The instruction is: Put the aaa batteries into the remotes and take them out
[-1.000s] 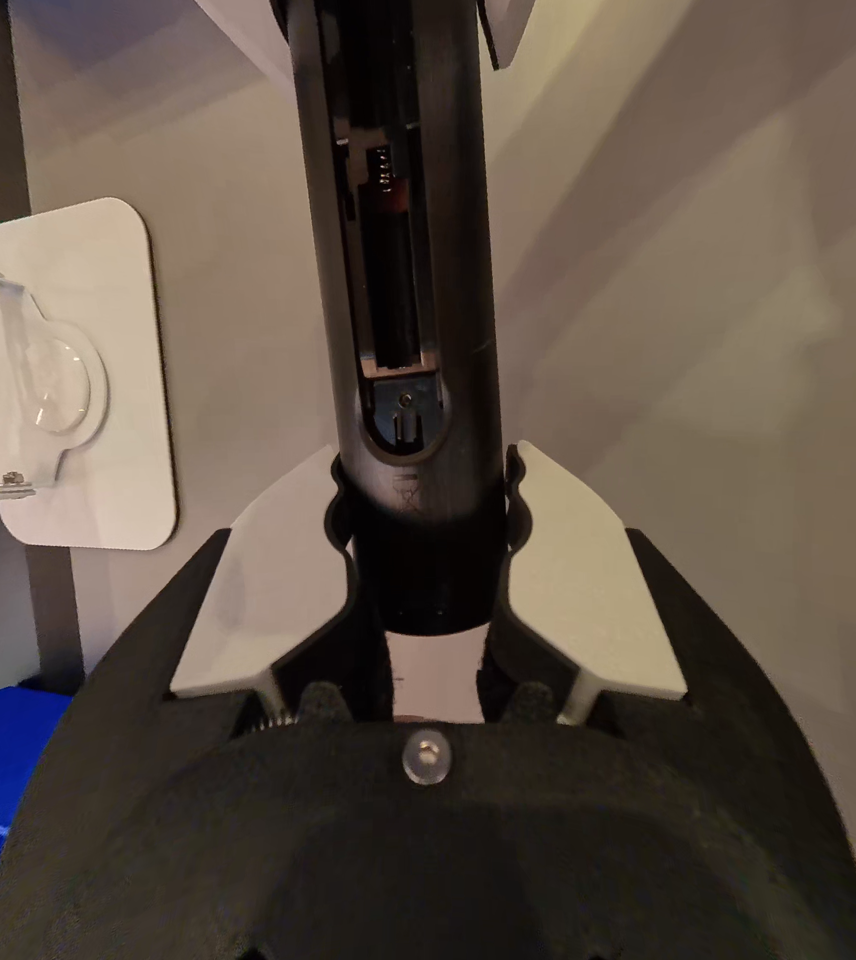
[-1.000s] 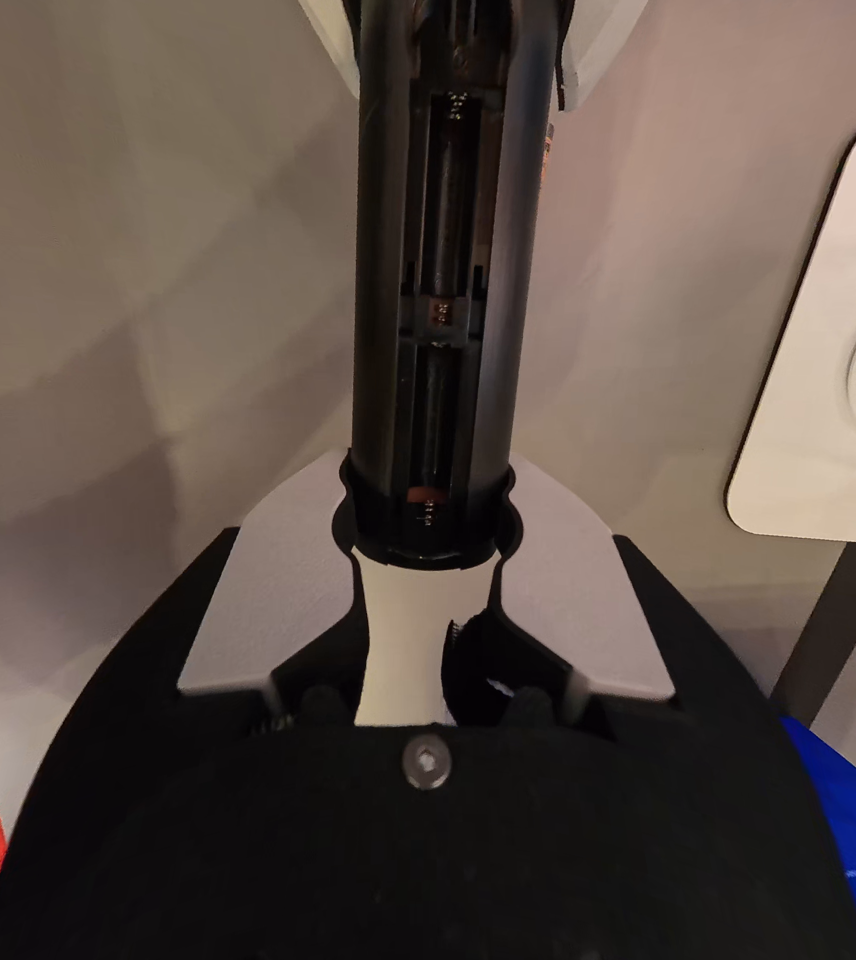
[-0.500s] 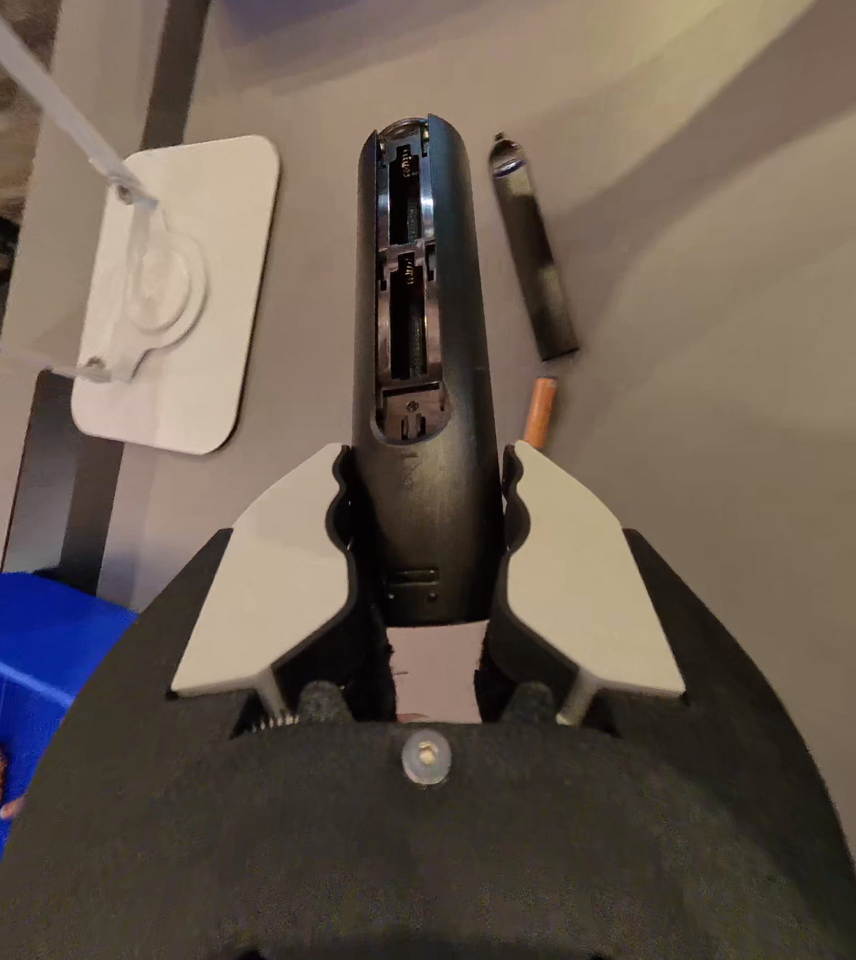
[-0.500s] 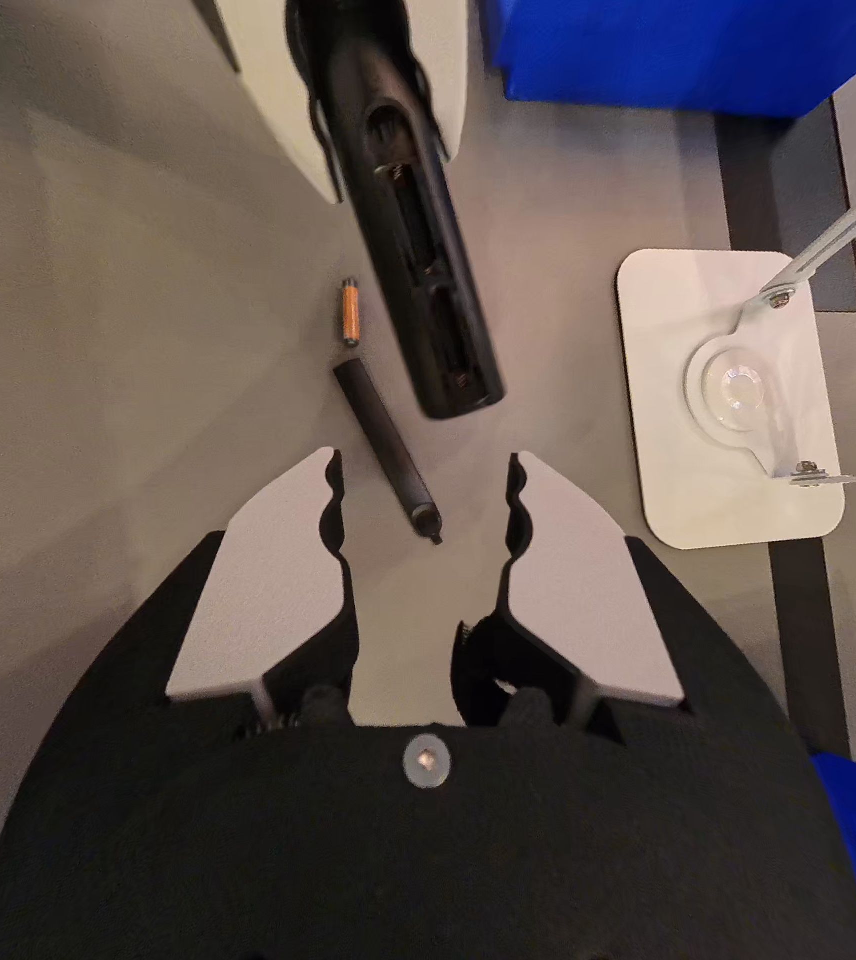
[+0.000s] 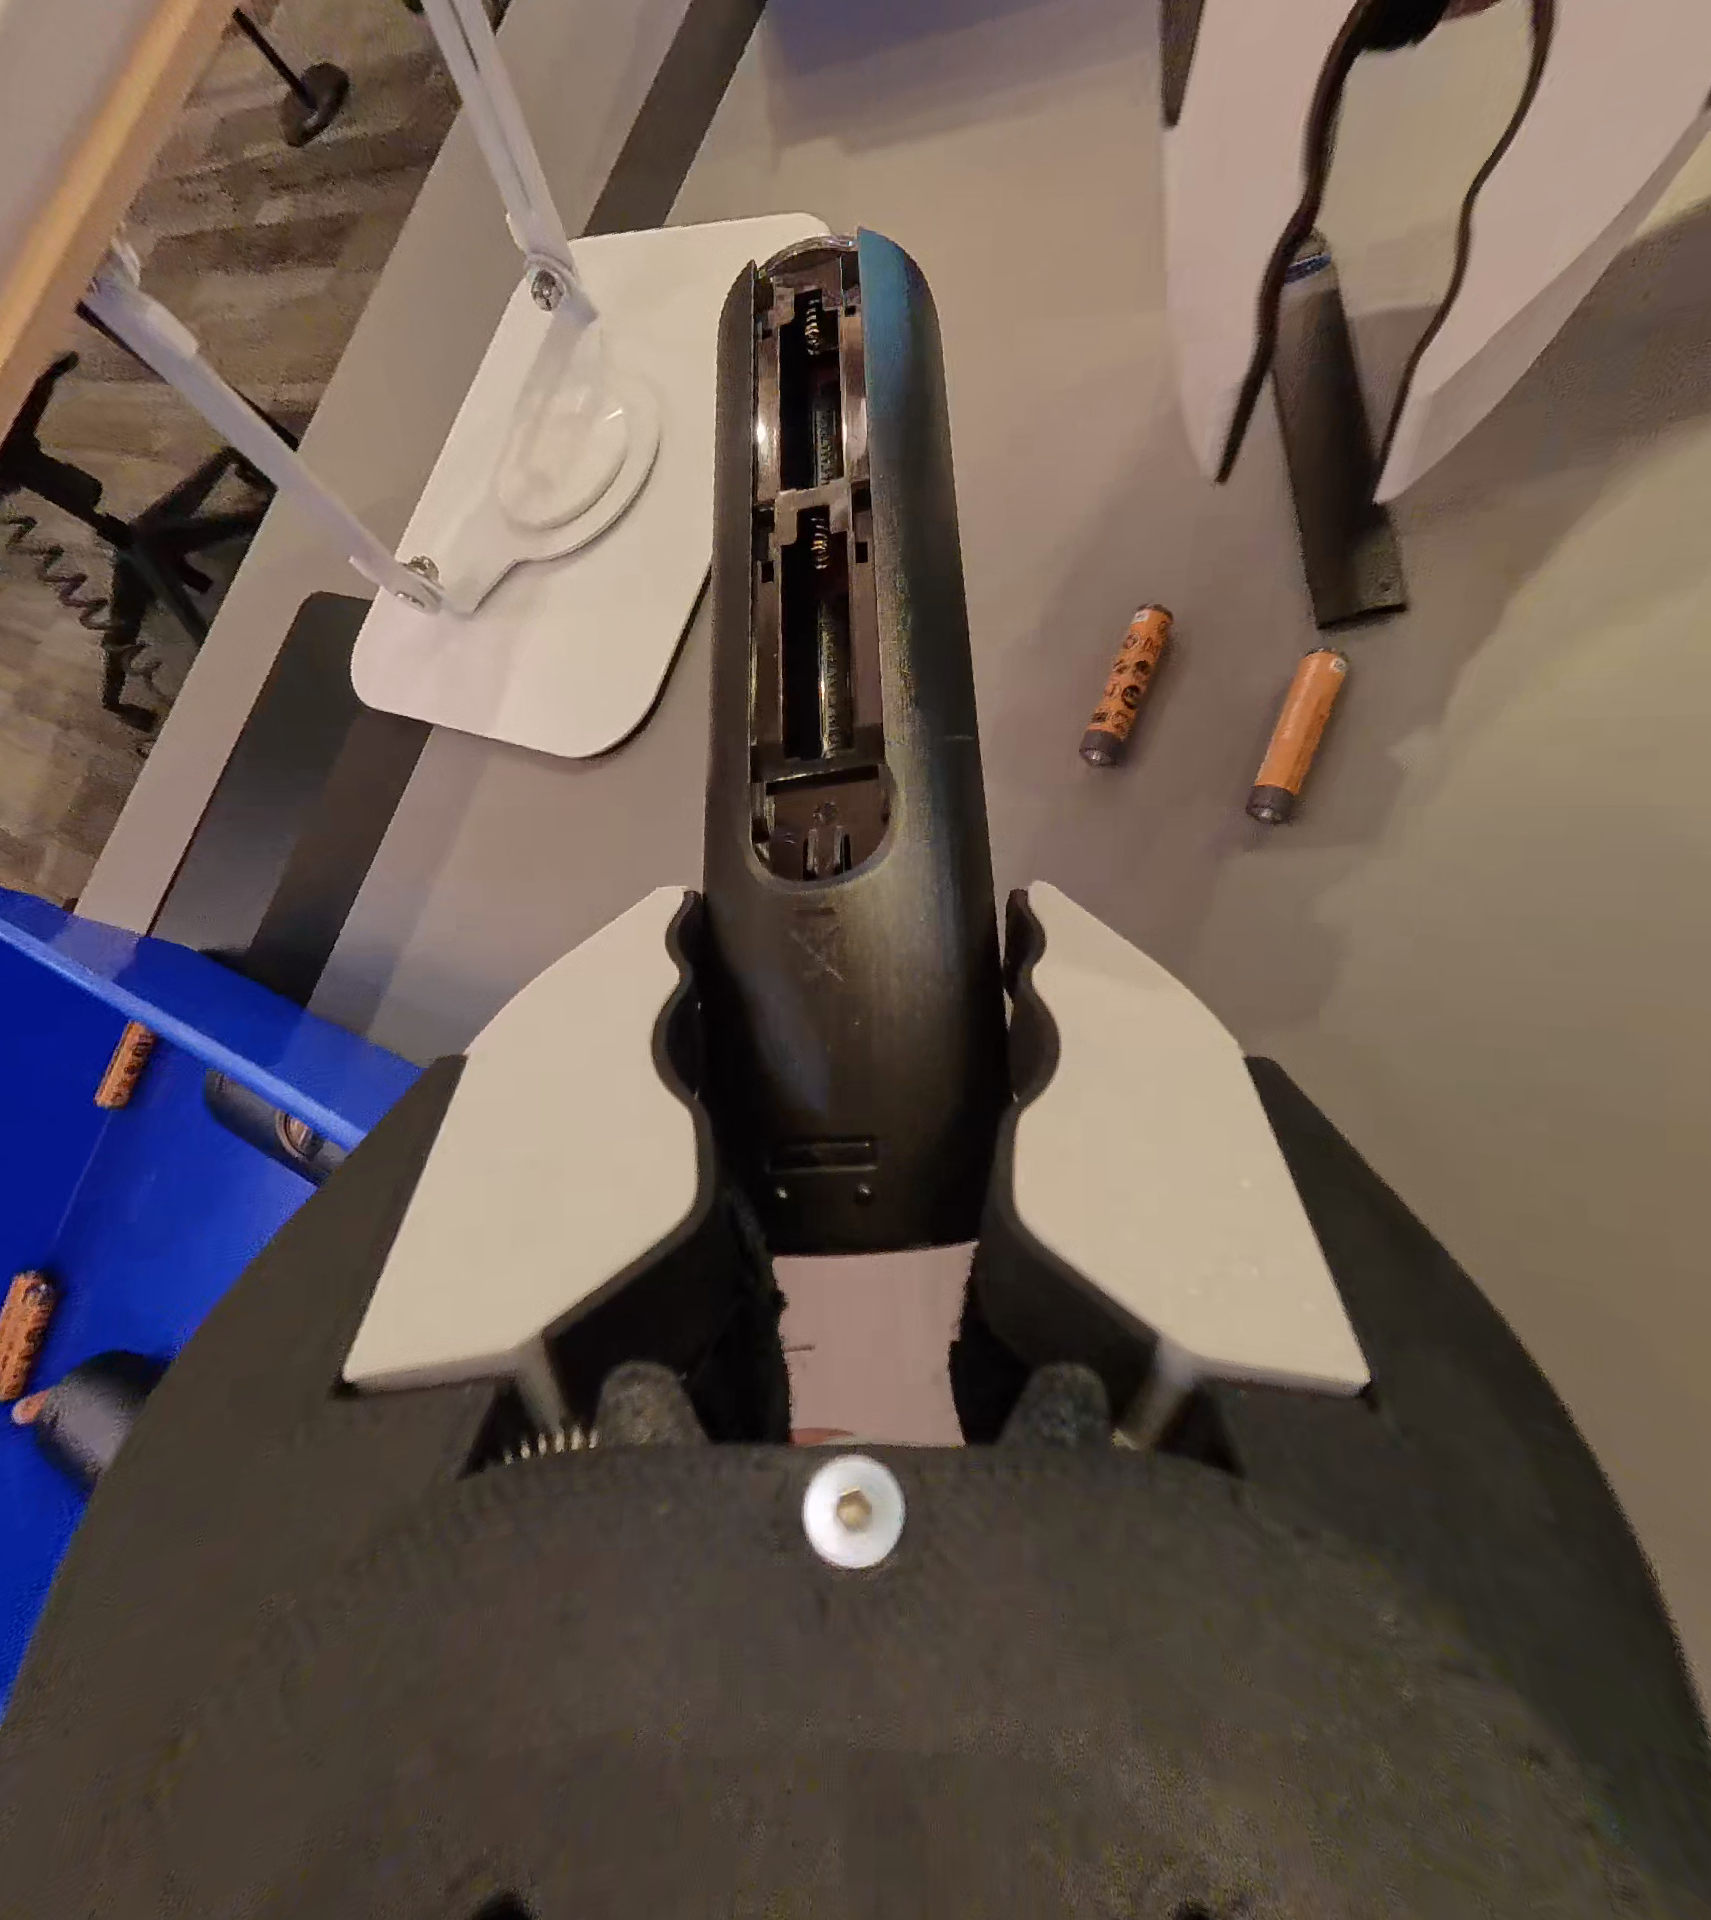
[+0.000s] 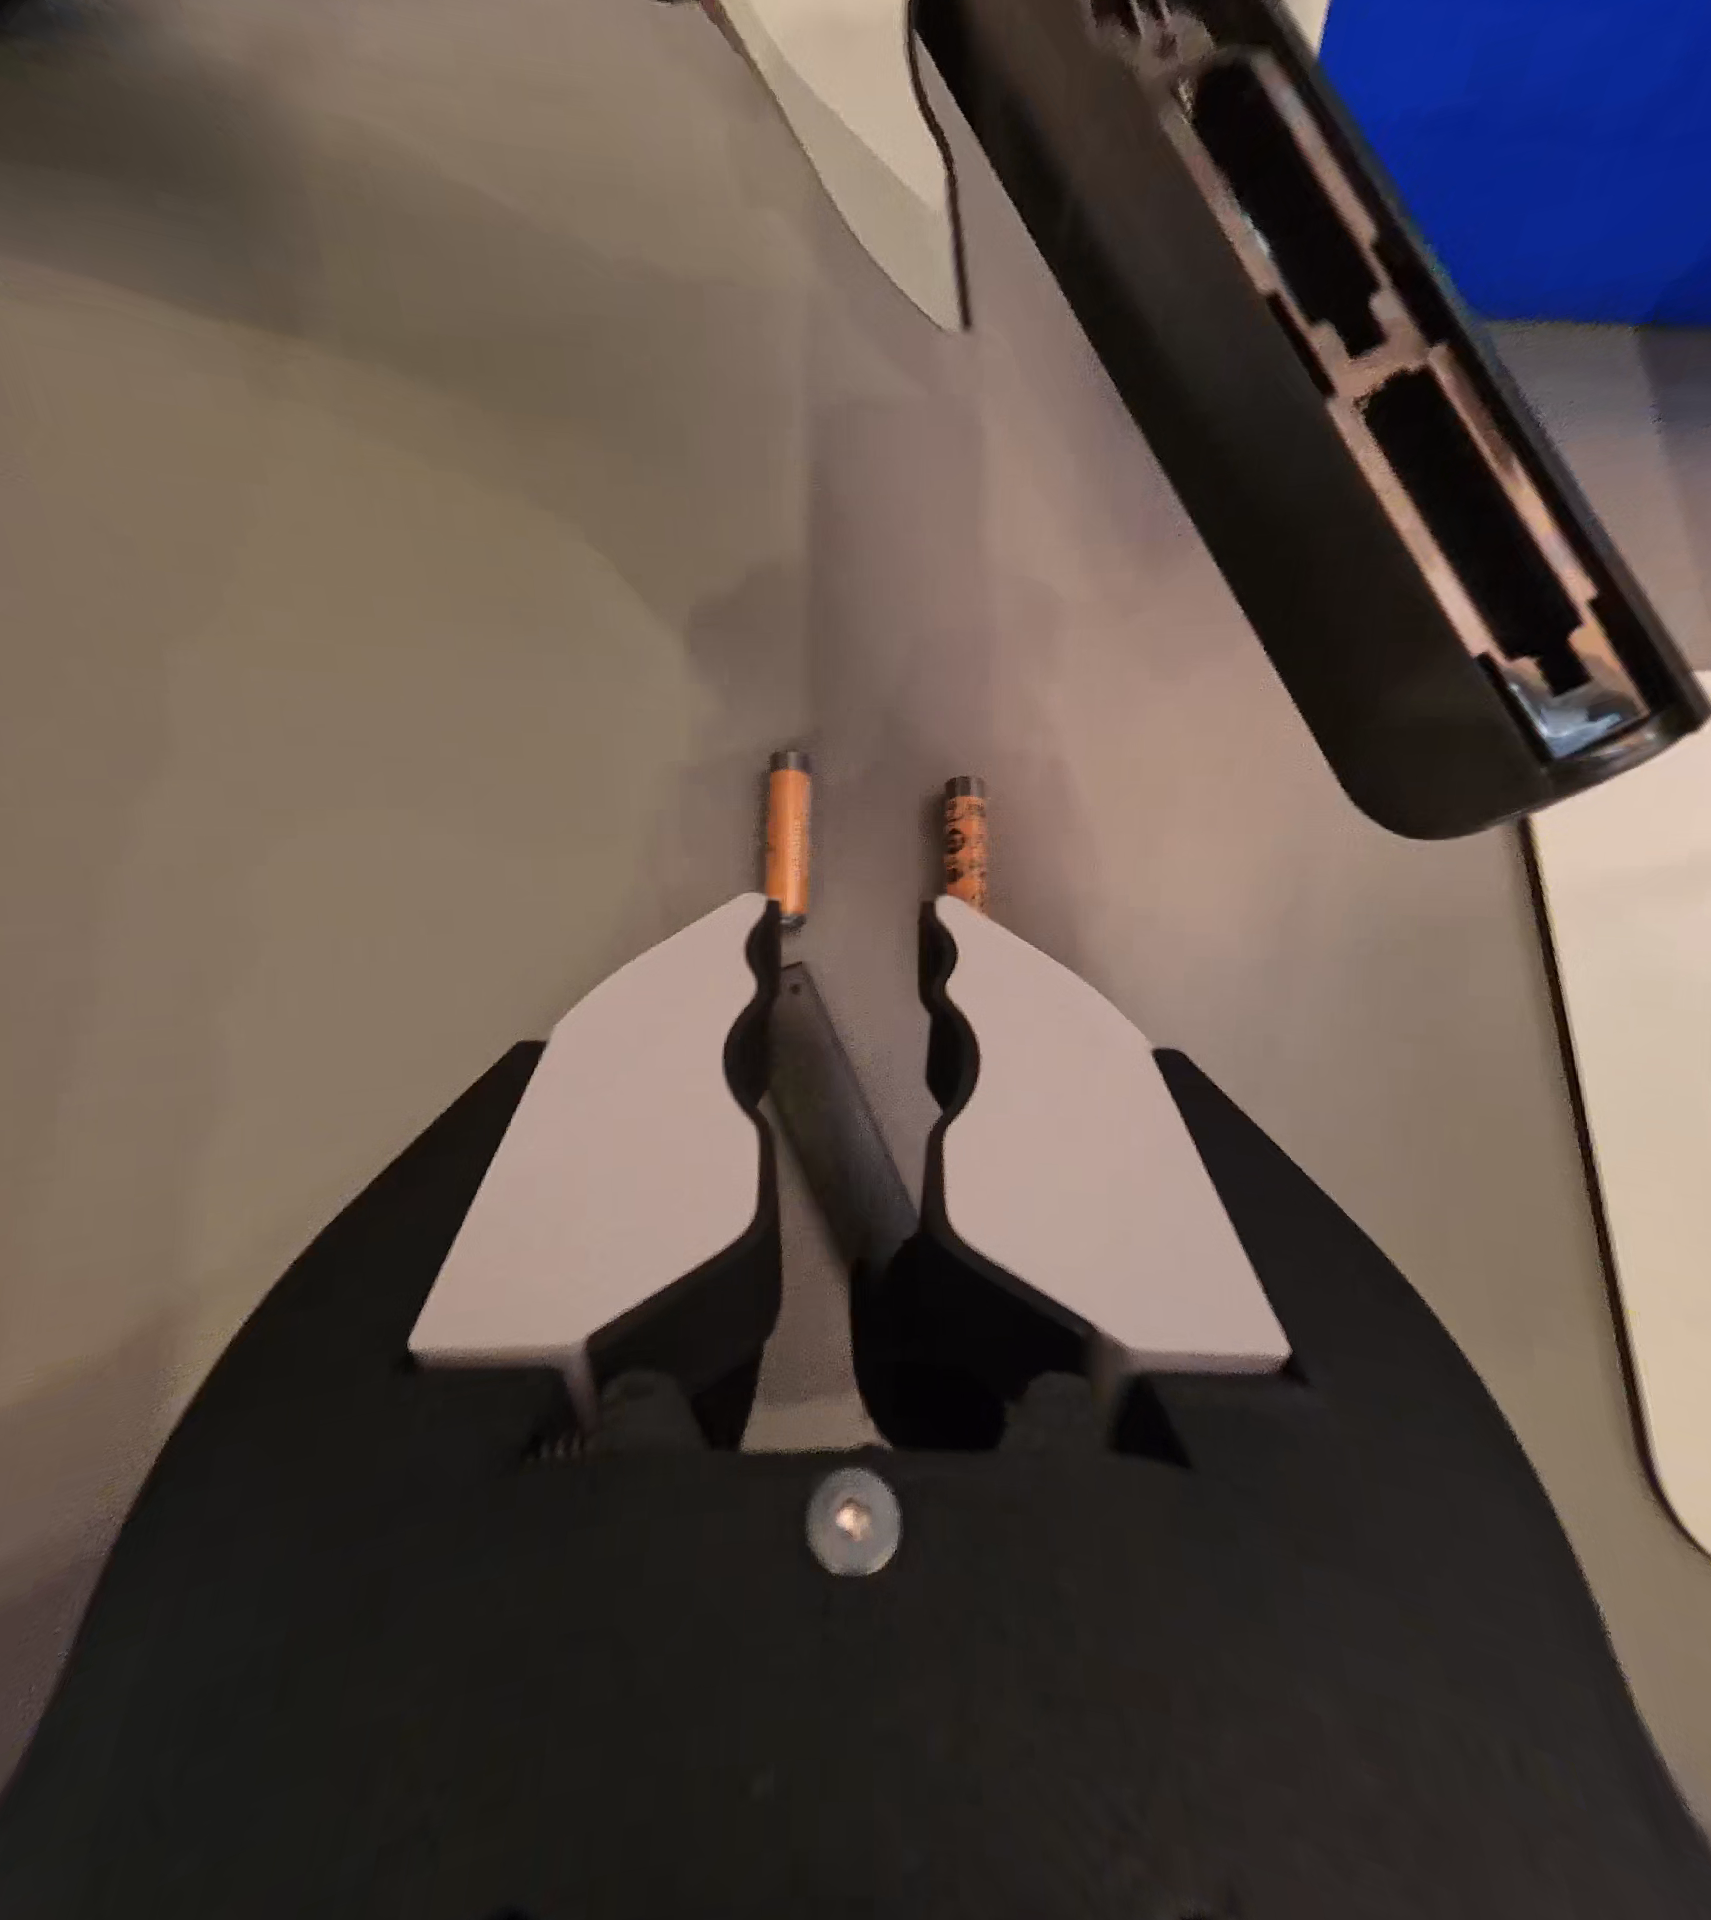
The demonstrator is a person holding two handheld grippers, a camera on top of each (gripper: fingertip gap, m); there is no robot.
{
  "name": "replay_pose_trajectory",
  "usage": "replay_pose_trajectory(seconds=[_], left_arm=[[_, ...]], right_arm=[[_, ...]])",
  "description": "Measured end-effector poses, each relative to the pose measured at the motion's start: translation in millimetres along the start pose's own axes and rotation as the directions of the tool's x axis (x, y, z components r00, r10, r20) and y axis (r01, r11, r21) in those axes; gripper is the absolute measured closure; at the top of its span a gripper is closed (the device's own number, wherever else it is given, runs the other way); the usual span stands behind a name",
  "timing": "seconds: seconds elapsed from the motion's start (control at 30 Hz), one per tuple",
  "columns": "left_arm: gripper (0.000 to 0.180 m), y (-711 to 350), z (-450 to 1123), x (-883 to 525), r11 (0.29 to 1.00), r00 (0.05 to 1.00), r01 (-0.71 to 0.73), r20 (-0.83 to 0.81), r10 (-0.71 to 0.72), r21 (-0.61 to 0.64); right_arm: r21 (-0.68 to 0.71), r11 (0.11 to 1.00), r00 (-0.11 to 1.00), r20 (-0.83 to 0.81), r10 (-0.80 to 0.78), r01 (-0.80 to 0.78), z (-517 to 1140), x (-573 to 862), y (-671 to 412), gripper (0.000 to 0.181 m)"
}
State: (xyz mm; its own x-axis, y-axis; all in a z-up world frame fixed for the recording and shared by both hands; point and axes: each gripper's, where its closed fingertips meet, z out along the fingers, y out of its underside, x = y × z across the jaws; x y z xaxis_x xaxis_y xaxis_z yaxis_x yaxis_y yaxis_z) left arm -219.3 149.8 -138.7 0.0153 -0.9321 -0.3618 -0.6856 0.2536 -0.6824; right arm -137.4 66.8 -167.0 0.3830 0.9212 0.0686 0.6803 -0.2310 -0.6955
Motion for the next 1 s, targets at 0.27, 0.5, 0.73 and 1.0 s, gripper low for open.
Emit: replay_pose_trajectory(seconds=[0.27,0.5,0.73,1.0], left_arm=[[0.123,19.1,3.2,-6.6,0.999,1.000,0.006,0.025,-0.006,-0.032],[0.123,26.1,0.8,-9.5,0.999,0.999,0.026,0.023,-0.025,-0.022],[0.123,23.7,3.7,-4.5,1.000,1.000,0.014,0.009,-0.014,-0.017],[0.124,20.3,10.4,3.8,1.000,1.000,0.011,-0.020,-0.012,-0.014]], right_arm=[[-0.144,0.989,0.998,-0.041,-0.053,0.046,39.0,25.1,3.0,0.157],[-0.200,0.980,1.000,-0.010,-0.017,0.015,56.9,29.0,16.9,0.165],[-0.166,0.986,1.000,0.027,0.011,-0.006,58.6,25.5,17.6,0.171],[0.228,0.973,0.998,0.044,-0.050,0.038,-5.2,22.2,-62.1,0.171]])
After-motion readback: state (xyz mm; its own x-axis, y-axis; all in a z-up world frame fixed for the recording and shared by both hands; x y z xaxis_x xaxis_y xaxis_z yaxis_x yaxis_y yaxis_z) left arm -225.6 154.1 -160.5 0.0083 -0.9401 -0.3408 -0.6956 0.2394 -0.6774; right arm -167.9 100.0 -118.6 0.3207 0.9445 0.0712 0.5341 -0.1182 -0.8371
